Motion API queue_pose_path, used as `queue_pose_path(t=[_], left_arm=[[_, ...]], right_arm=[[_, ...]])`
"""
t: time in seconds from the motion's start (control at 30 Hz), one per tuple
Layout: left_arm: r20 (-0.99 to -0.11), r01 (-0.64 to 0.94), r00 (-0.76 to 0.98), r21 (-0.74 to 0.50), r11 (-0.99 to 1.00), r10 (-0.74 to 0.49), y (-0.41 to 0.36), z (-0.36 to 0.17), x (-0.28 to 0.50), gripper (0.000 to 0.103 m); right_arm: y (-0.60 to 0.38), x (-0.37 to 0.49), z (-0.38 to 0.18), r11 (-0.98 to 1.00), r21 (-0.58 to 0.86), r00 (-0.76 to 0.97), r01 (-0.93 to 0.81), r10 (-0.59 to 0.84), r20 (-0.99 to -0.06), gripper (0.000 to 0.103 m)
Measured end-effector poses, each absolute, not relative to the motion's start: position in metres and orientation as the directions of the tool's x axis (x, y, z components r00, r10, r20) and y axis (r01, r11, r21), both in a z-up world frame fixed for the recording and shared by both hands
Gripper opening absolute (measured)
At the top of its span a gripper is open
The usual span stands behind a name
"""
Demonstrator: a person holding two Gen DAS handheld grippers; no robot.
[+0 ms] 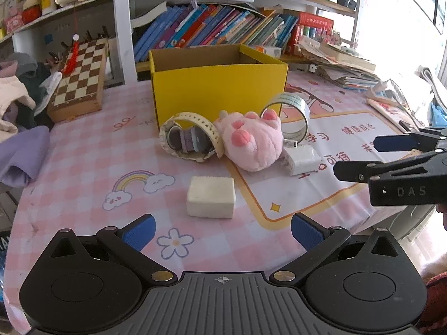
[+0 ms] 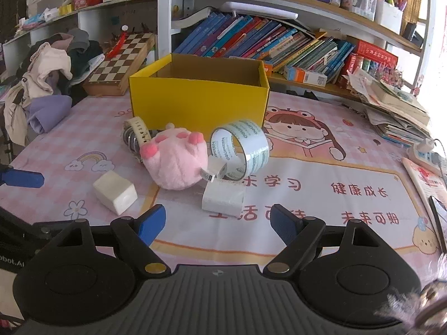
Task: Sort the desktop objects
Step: 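Lower the left tool onto the white block while the right tool approaches the white charger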
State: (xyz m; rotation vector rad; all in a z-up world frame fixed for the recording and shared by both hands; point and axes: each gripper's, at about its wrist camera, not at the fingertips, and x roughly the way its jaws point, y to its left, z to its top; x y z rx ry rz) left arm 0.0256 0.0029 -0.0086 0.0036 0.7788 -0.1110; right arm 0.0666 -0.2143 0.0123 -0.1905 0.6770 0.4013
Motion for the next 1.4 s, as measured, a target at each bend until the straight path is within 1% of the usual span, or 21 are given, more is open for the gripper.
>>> queue_pose_path(t=[0.17,0.47,0.57,0.67,0.8,1.13,1.27,1.4], left_arm=[[-0.716,0.084,0.692,-0.052,0.995,-0.095,-0.002,-0.013,0.036,0.103],[-0.74,0.038,0.67,-0.037,0.999,-0.053,-0.011,-0.02,0.046,0.102],[-0.751,0.02,0.659,-0.032,0.999,-0.037,-0.012,-0.023,0.049,0.099],[-0.762,-0.003,0.647,-0.034,0.999,-0.024,-0.011,-0.026,0.052,0.096],[-0.774,-0.023,0.633,-0.026,0.999,-0.006,-0.012,-0.03,0.056,0.096],[-0.772,-0.029,0.634,0.033,0.999,0.044,-0.017,-0.033,0.075,0.093],[-0.777,-0.039,0.626,0.043,0.998,0.058,-0.015,-0.038,0.084,0.089],[-0.789,-0.054,0.611,0.041,0.998,0.066,-0.012,-0.044,0.093,0.088]], right_arm=[[-0.218,0.086,0.011,0.893,-0.029,0.682,-0.448,0.321,-0.657,0.082],[-0.22,0.114,0.001,0.865,-0.001,0.628,-0.502,0.363,-0.688,0.082],[-0.22,0.124,-0.003,0.859,0.007,0.606,-0.513,0.367,-0.706,0.082],[-0.218,0.132,-0.007,0.847,0.008,0.582,-0.532,0.372,-0.723,0.078],[-0.214,0.141,-0.013,0.833,0.005,0.555,-0.554,0.374,-0.744,0.077],[-0.207,0.162,-0.026,0.811,0.006,0.499,-0.585,0.366,-0.785,0.077],[-0.206,0.168,-0.03,0.806,0.014,0.482,-0.592,0.368,-0.795,0.077],[-0.204,0.174,-0.033,0.802,0.017,0.471,-0.597,0.368,-0.802,0.077]])
